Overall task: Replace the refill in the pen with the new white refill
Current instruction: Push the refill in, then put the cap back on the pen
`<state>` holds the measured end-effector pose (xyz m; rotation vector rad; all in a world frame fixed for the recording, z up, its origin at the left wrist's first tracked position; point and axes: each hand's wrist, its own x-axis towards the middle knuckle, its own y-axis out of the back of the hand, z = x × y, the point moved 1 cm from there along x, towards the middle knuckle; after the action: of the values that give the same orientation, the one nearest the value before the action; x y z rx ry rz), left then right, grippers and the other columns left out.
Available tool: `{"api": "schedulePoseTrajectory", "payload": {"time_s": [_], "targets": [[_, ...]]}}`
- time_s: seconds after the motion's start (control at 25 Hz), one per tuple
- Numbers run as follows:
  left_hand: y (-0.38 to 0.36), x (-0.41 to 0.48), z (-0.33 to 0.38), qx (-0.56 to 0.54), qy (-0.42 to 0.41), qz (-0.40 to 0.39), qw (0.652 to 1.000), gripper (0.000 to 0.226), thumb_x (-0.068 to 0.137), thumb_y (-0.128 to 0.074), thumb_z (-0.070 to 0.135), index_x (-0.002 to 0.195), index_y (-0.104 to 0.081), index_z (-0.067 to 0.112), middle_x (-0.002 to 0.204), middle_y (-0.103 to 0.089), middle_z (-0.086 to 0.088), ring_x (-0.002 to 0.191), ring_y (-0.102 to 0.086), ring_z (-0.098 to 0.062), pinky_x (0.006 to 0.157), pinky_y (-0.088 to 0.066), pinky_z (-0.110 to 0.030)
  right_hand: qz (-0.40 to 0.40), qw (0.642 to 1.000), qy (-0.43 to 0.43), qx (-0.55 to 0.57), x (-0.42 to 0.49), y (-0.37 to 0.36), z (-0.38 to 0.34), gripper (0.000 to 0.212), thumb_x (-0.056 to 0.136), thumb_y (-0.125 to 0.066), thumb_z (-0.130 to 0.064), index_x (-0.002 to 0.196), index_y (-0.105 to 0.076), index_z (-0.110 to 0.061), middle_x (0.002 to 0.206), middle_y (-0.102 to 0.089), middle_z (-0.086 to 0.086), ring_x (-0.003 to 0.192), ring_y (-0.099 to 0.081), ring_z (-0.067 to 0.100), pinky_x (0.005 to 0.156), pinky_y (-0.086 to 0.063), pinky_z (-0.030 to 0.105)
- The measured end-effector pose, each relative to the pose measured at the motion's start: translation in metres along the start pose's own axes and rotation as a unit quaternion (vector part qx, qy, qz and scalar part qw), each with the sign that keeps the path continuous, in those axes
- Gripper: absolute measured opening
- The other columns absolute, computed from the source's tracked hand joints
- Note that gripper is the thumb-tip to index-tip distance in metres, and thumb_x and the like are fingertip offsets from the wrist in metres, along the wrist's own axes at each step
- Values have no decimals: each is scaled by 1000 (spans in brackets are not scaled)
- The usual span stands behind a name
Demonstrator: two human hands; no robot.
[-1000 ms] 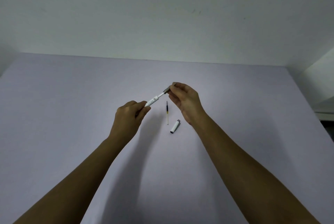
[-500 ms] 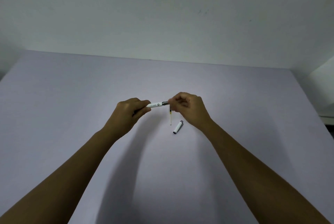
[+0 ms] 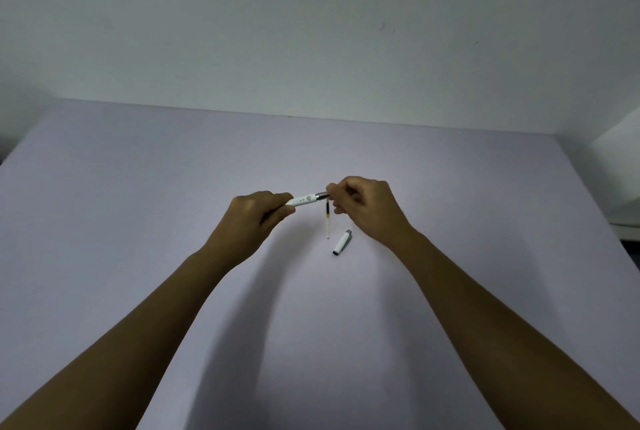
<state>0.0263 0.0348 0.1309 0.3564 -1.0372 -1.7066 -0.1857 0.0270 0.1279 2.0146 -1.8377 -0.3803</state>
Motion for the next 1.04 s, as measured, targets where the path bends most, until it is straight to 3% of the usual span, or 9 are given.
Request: {"api": "schedulePoseTrajectory", "payload": {"time_s": [0.16,0.24,0.32,0.48,0.64,0.8,0.88,0.96,1.04], "targets": [[2,-2,6,9,-4,4,1000,11,91,-56,18,92,-65,12,56,-39,4,50,-36,-10,50,-26,-14,-34,997,59,-42,-6,2,-1,4,90,-59,-19,92,-60,-16,80,-66,0,70,-63,10,68,-52,21],[4,-3,9,13,-14,-1,1000,12,91,-56,17,92,-65,10,56,-40,3,51,-35,-13,51,-25,-14,-34,995,59,-73,-7,3,-2,20,95,-50,-26,83,-61,-15,76,-67,9,65,-64,15,64,-51,28],[6,-3,11,14,-19,-6,1000,12,91,-56,18,91,-65,9,57,-41,2,53,-37,-17,51,-26,-16,-30,995,51,-75,-7,3,-3,21,96,-46,-30,84,-60,-20,77,-67,5,64,-64,15,63,-49,26],[10,-3,13,13,-22,-1,1000,11,91,-57,17,91,-65,9,57,-41,3,53,-37,-17,51,-27,-15,-31,994,96,-46,-11,5,-7,6,92,-52,-19,95,-56,-24,83,-58,-13,75,-59,2,69,-48,11],[8,-6,16,9,-26,-10,1000,12,91,-56,17,91,-65,10,57,-42,2,53,-36,-17,54,-31,-14,-29,992,68,-102,-10,4,-7,24,95,-47,-30,82,-59,-15,74,-63,0,62,-61,7,65,-49,27],[9,-7,16,13,-13,2,1000,12,91,-56,18,91,-65,10,57,-43,1,53,-37,-18,50,-27,-15,-49,989,99,-95,-14,8,-9,17,92,-53,-29,104,-56,-16,87,-57,-4,82,-58,8,78,-48,16],[9,-7,16,13,-16,-7,1000,13,91,-56,18,92,-65,9,57,-44,-1,54,-39,-19,51,-27,-15,-58,979,126,-151,-15,7,-9,12,94,-50,-25,93,-56,-14,82,-52,-5,75,-52,9,71,-44,21],[8,-7,17,6,-19,-12,1000,13,91,-56,17,91,-65,8,57,-45,-2,54,-39,-20,53,-29,-15,-42,978,109,-172,-14,6,-11,25,96,-46,-26,79,-58,-11,70,-46,-5,64,-45,8,63,-36,24],[8,-7,18,7,-24,-7,1000,12,91,-57,17,90,-65,8,57,-43,-1,53,-37,-19,54,-31,-14,-35,984,98,-147,-14,7,-13,24,96,-47,-25,83,-61,-11,71,-49,-6,66,-49,6,65,-39,25]]}}
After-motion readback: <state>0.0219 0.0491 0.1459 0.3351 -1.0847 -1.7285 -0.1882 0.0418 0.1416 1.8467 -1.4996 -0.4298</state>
